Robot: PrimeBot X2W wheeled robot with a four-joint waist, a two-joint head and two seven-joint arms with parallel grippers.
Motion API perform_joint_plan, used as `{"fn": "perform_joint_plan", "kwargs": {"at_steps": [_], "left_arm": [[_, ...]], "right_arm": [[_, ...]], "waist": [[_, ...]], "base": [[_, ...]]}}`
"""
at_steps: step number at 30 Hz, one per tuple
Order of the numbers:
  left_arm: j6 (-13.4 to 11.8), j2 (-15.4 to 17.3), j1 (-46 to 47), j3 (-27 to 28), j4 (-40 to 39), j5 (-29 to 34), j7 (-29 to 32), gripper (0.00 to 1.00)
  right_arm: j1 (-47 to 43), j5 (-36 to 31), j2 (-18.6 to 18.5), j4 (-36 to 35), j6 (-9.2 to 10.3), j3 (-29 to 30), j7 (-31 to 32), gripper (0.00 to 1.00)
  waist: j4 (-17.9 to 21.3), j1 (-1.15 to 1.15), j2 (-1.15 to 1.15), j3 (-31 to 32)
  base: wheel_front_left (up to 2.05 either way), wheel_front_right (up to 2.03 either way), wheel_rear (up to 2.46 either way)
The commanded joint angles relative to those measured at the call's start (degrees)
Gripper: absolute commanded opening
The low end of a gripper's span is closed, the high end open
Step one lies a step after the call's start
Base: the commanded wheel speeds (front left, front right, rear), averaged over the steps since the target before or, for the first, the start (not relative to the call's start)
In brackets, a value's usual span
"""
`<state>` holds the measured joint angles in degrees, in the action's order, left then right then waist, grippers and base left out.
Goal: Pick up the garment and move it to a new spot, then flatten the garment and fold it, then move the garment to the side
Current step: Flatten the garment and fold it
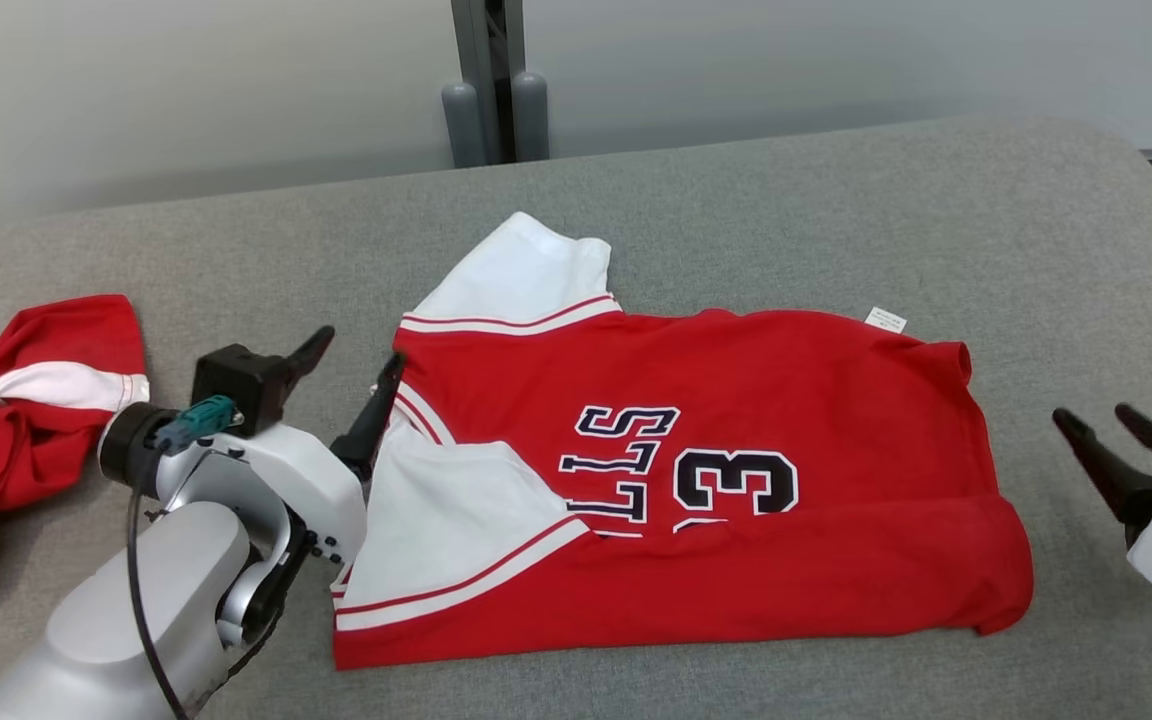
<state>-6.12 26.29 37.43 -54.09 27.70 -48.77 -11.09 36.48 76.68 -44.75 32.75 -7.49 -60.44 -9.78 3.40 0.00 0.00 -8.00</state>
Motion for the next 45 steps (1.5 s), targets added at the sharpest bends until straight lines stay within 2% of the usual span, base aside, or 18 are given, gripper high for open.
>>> {"fn": "perform_joint_plan", "kwargs": {"at_steps": [1, 5, 7, 11, 16, 17, 23, 28, 33, 37, 41, 45], "left_arm": [[-0.98, 0.10, -0.70, 1.15, -0.78, -0.16, -1.18, 1.00], [-4.30, -0.60, -3.05, 5.72, -4.42, -0.13, -3.67, 1.00], [-5.98, -1.31, -4.69, 9.51, -7.32, 0.93, -4.04, 1.00], [-8.04, -4.44, -11.58, 20.23, -15.73, 6.96, -3.98, 1.00], [-6.88, -10.54, -21.07, 30.55, -22.31, 17.01, -4.02, 1.00], [-6.88, -10.54, -21.07, 30.55, -22.31, 17.01, -4.02, 1.00], [-2.79, -18.06, -30.72, 38.43, -23.69, 26.31, -4.02, 1.00], [0.81, -21.36, -35.92, 41.90, -21.77, 31.16, -4.02, 1.00], [3.06, -22.75, -37.74, 44.40, -20.28, 33.63, -4.02, 1.00], [4.08, -23.03, -38.46, 43.99, -13.96, 34.59, -4.02, 1.00], [2.12, -22.88, -36.46, 43.97, -5.44, 35.39, -4.03, 1.00], [3.12, -23.06, -34.93, 42.93, 0.22, 34.64, -2.55, 1.00]], "right_arm": [[0.65, -1.12, 0.26, 0.52, -0.01, 0.37, -1.98, 1.00], [1.00, -8.04, 1.12, 1.63, -0.01, 3.67, -5.39, 1.00], [1.06, -12.80, 2.77, 0.81, -0.01, 10.40, -5.59, 1.00], [-6.04, -26.36, 7.97, -3.95, -0.01, 24.84, -5.44, 1.00], [-17.60, -42.12, 17.15, -13.21, -0.01, 41.27, -5.46, 1.00], [-17.60, -42.12, 17.15, -13.21, -0.01, 41.27, -5.46, 1.00], [-27.72, -52.68, 26.84, -20.78, -0.01, 51.82, -5.46, 1.00], [-32.29, -56.40, 31.77, -22.67, -0.01, 55.46, -5.47, 1.00], [-33.69, -57.77, 33.09, -23.26, -0.01, 55.80, -5.47, 1.00], [-33.70, -57.37, 33.31, -22.83, -0.01, 55.74, -5.47, 1.00], [-33.95, -56.89, 33.49, -22.13, -0.01, 55.83, -5.47, 1.00], [-34.56, -56.64, 33.88, -21.24, -0.01, 56.62, -5.47, 1.00]], "waist": [[-0.01, 0.00, 0.00, 0.70], [0.10, 0.00, 0.00, 1.81], [0.27, 0.00, 0.00, 2.08], [0.48, 0.00, 0.00, 2.52], [0.25, 0.00, 0.00, 3.21], [0.25, 0.00, 0.00, 3.21], [-0.42, 0.00, 0.00, 4.29], [-0.97, 0.00, 0.00, 5.13], [-1.20, 0.00, 0.00, 5.50], [-1.04, 0.00, 0.00, 5.44], [-0.63, 0.00, 0.00, 5.31], [-0.32, 0.00, 0.00, 5.13]], "base": [[0.00, 0.00, 0.00], [0.00, 0.00, 0.00], [0.00, 0.00, 0.00], [0.00, 0.00, 0.00], [0.00, 0.00, 0.00], [0.00, 0.00, 0.00], [0.00, 0.00, 0.00], [0.00, 0.00, 0.00], [0.00, 0.00, 0.00], [0.00, 0.00, 0.00], [0.00, 0.00, 0.00], [0.00, 0.00, 0.00]]}}
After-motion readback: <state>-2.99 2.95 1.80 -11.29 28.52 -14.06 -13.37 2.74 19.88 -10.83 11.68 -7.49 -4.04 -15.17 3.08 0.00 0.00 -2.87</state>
